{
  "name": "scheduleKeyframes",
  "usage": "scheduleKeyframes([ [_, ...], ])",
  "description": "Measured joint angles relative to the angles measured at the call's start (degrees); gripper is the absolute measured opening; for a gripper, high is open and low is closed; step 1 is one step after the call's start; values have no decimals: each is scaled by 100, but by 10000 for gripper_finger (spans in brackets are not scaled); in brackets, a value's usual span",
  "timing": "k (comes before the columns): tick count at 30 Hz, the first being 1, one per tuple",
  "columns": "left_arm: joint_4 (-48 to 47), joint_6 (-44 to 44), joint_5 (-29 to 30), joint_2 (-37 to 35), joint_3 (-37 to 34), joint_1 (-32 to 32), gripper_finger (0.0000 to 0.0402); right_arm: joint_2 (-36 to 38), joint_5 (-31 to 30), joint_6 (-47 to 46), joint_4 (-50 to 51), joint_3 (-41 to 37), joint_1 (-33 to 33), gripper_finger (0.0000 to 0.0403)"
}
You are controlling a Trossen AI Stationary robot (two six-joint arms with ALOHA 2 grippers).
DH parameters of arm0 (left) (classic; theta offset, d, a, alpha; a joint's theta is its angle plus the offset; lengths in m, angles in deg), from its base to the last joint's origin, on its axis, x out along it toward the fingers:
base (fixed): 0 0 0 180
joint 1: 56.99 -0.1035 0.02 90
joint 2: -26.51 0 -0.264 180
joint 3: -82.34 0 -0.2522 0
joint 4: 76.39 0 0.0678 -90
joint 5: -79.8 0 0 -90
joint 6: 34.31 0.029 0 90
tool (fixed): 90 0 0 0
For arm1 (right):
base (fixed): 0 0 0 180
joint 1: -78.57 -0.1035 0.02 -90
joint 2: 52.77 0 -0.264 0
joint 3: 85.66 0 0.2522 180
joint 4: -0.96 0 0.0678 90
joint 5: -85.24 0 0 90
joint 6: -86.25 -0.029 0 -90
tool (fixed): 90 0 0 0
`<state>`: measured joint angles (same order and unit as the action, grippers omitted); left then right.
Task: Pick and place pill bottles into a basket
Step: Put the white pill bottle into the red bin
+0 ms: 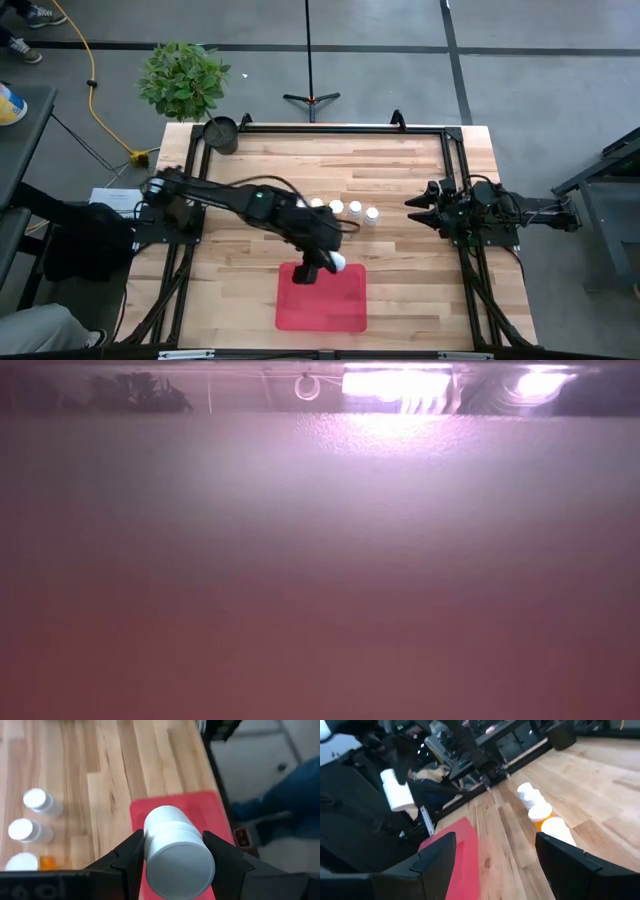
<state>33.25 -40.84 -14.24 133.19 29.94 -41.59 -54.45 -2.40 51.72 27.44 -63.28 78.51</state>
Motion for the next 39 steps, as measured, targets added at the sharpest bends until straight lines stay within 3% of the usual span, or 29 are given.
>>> scheduleKeyframes([
  [5, -664, 255, 51, 761, 1099, 0, 207, -106, 168, 2, 52, -1, 0, 263],
  [9, -1101, 364, 180, 1135, 1518, 0, 207, -154, 232, 2, 39, 0, 0, 263],
  [19, -1367, 610, 616, 1573, 1520, 0, 207, -262, 259, 43, 128, 0, 0, 263],
  [31, -990, 805, 1095, 2106, 1510, 0, 207, -321, 259, 46, 183, 0, 0, 264],
  [35, -801, 776, 1038, 2221, 1525, 0, 207, -341, 248, 46, 225, 2, 0, 264],
  [39, -763, 632, 622, 2306, 1527, 0, 207, -391, 238, 46, 248, 2, 0, 264],
])
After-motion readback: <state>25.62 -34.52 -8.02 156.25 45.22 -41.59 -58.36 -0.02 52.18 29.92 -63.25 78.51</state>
